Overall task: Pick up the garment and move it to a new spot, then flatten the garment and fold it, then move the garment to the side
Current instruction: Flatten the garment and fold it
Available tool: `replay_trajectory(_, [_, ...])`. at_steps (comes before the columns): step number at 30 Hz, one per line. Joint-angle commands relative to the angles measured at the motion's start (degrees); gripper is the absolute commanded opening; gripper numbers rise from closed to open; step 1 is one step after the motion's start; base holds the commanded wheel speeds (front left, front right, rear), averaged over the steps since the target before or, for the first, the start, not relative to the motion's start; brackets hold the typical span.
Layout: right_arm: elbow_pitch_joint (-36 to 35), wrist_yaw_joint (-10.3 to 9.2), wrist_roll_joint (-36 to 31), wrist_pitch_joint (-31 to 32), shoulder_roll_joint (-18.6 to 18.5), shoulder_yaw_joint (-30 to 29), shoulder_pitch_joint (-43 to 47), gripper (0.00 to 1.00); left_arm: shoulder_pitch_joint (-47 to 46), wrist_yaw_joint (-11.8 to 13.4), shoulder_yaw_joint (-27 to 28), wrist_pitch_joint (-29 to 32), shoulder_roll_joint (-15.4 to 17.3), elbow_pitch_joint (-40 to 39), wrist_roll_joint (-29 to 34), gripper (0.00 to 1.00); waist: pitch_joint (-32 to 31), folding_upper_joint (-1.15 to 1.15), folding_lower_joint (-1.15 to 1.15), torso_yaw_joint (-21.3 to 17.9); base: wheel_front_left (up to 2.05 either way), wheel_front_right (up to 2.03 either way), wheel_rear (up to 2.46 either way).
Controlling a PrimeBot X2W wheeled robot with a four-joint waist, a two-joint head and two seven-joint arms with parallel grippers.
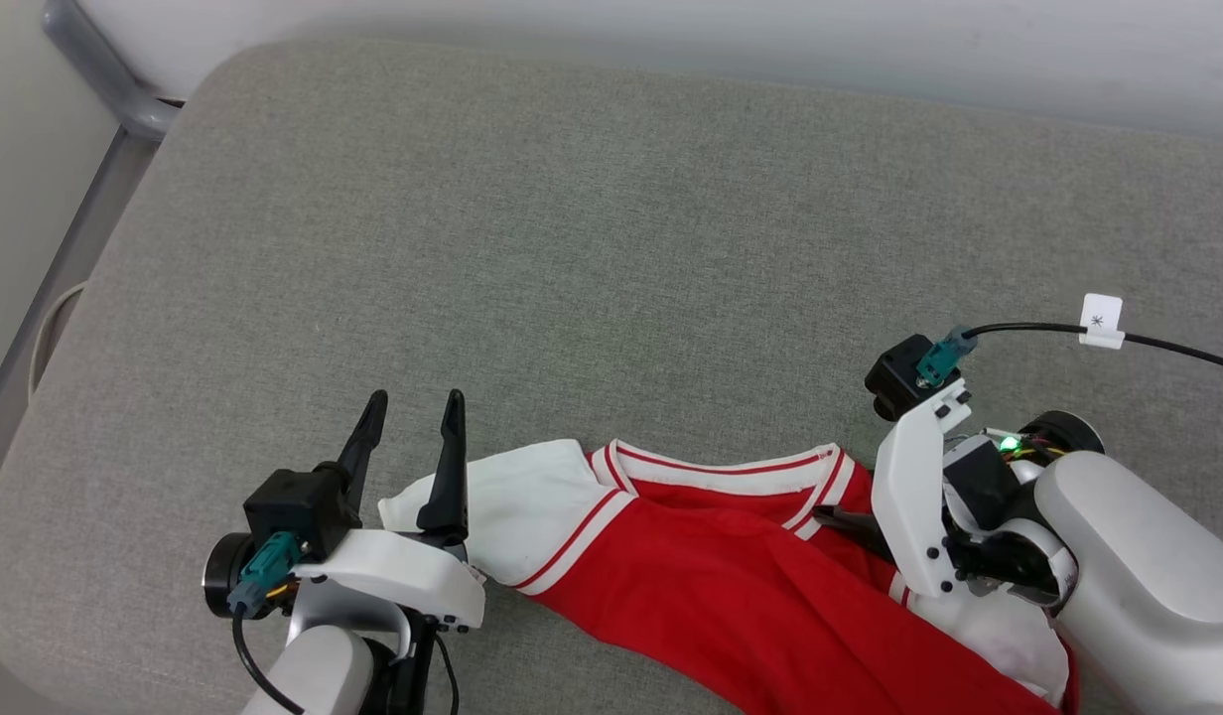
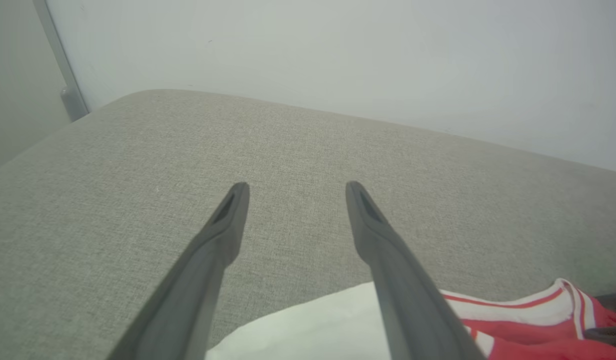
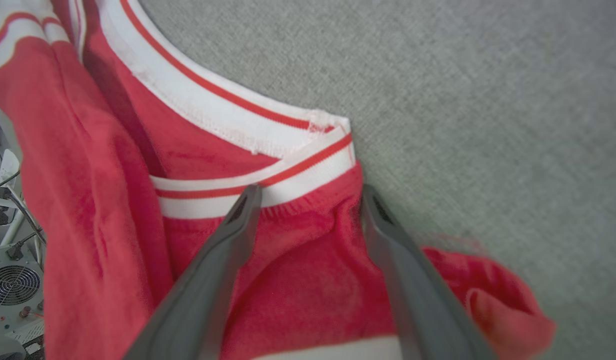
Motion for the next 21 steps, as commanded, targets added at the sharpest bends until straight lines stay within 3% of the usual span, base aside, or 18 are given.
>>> replay_trajectory(1, [2.47,-0.05,1.36,1.82,-0.12,2.17,1.15,1.00,-1.00,-0.37,0.16,-0.30,-0.40,0.38,0.26,1.00,0.33,0.00,0.00,0.47,0.00,0.00,0.00])
replay_trajectory(2, [3.98,-0.05,2.96,3.40,-0.22,3.95,1.57,0.88,-1.02,-0.29,0.26,-0.40,-0.73,0.61,0.55,1.00,0.36,0.00,0.00,0.70,0.00,0.00,0.00])
replay_trajectory(3, [4.06,-0.04,3.81,3.40,-0.26,4.58,1.46,0.31,-1.00,-0.37,0.38,-0.44,-0.81,0.73,0.56,1.00,0.32,0.00,0.00,0.80,0.00,0.00,0.00])
replay_trajectory(4, [4.20,-0.03,4.80,3.16,-0.21,4.79,1.43,0.00,-0.95,-0.40,0.52,-0.49,-0.81,0.83,0.58,1.00,0.28,0.00,0.00,0.85,0.00,0.00,0.00])
replay_trajectory(7, [3.21,-0.04,6.40,0.56,-0.30,4.37,-1.34,0.00,-0.43,-0.38,1.15,-0.53,-0.91,1.09,0.79,1.00,-0.17,0.00,0.00,0.53,0.00,0.00,0.00])
replay_trajectory(8, [1.61,-0.08,6.28,-2.99,-1.81,2.78,-5.53,0.00,0.21,-0.42,1.74,-0.59,-0.92,1.24,0.99,1.00,-0.65,0.00,0.00,-0.15,0.00,0.00,0.00])
replay_trajectory(12, [-1.42,-0.08,5.17,-5.99,-3.93,1.85,-9.59,0.00,0.48,-0.73,2.12,-0.63,-0.79,1.01,1.35,1.00,-1.31,0.00,0.00,-1.49,0.00,0.00,0.00])
replay_trajectory(21, [-5.33,-0.07,1.99,-4.94,-9.25,-3.65,-15.54,0.00,0.96,-1.09,2.09,-0.64,-1.36,0.51,2.23,1.00,-1.90,0.00,0.00,-4.05,0.00,0.00,0.00])
